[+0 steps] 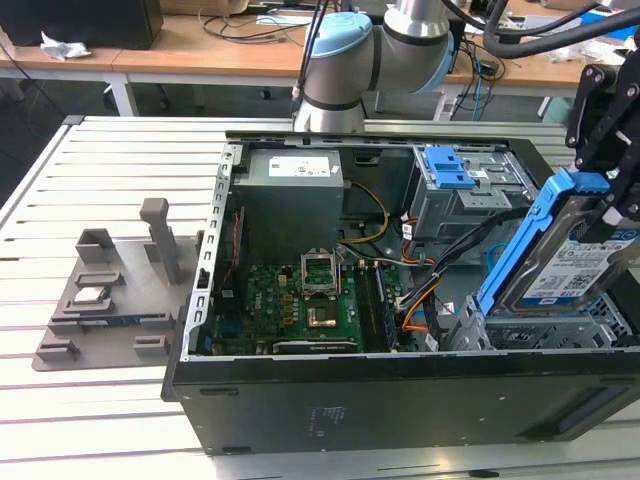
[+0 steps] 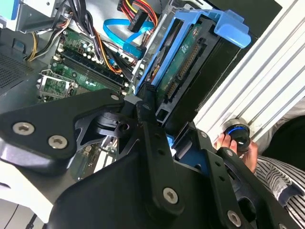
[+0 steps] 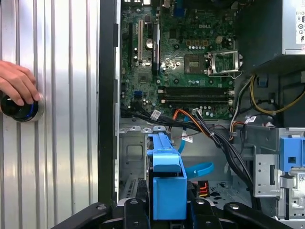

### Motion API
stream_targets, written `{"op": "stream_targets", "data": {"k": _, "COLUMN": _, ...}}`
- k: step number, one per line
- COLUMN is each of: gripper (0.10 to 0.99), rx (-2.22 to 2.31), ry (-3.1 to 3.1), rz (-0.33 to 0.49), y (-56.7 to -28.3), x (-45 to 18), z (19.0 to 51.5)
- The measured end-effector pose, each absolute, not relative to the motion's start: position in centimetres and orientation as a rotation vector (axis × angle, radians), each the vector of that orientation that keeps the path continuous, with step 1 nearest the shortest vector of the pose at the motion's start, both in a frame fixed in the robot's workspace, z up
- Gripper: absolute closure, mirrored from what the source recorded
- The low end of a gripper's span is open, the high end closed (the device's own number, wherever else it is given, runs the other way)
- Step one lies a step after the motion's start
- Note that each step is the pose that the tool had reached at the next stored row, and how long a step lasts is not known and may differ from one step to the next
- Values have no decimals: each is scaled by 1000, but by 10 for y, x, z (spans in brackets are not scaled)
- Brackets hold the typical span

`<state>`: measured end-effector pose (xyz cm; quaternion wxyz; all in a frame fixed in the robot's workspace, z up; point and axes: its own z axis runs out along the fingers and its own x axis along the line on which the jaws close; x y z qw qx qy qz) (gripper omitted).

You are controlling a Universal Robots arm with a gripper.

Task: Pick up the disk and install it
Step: 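Insert the disk into the insertion slot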

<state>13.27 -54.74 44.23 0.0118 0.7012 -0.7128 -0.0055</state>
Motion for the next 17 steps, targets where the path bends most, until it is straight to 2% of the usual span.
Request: {"op": "stream_targets", "data": {"k": 17, "gripper": 722, "rx": 2186, "ry": -2223, "rz": -18, "y": -547, "x": 133, "z": 396}}
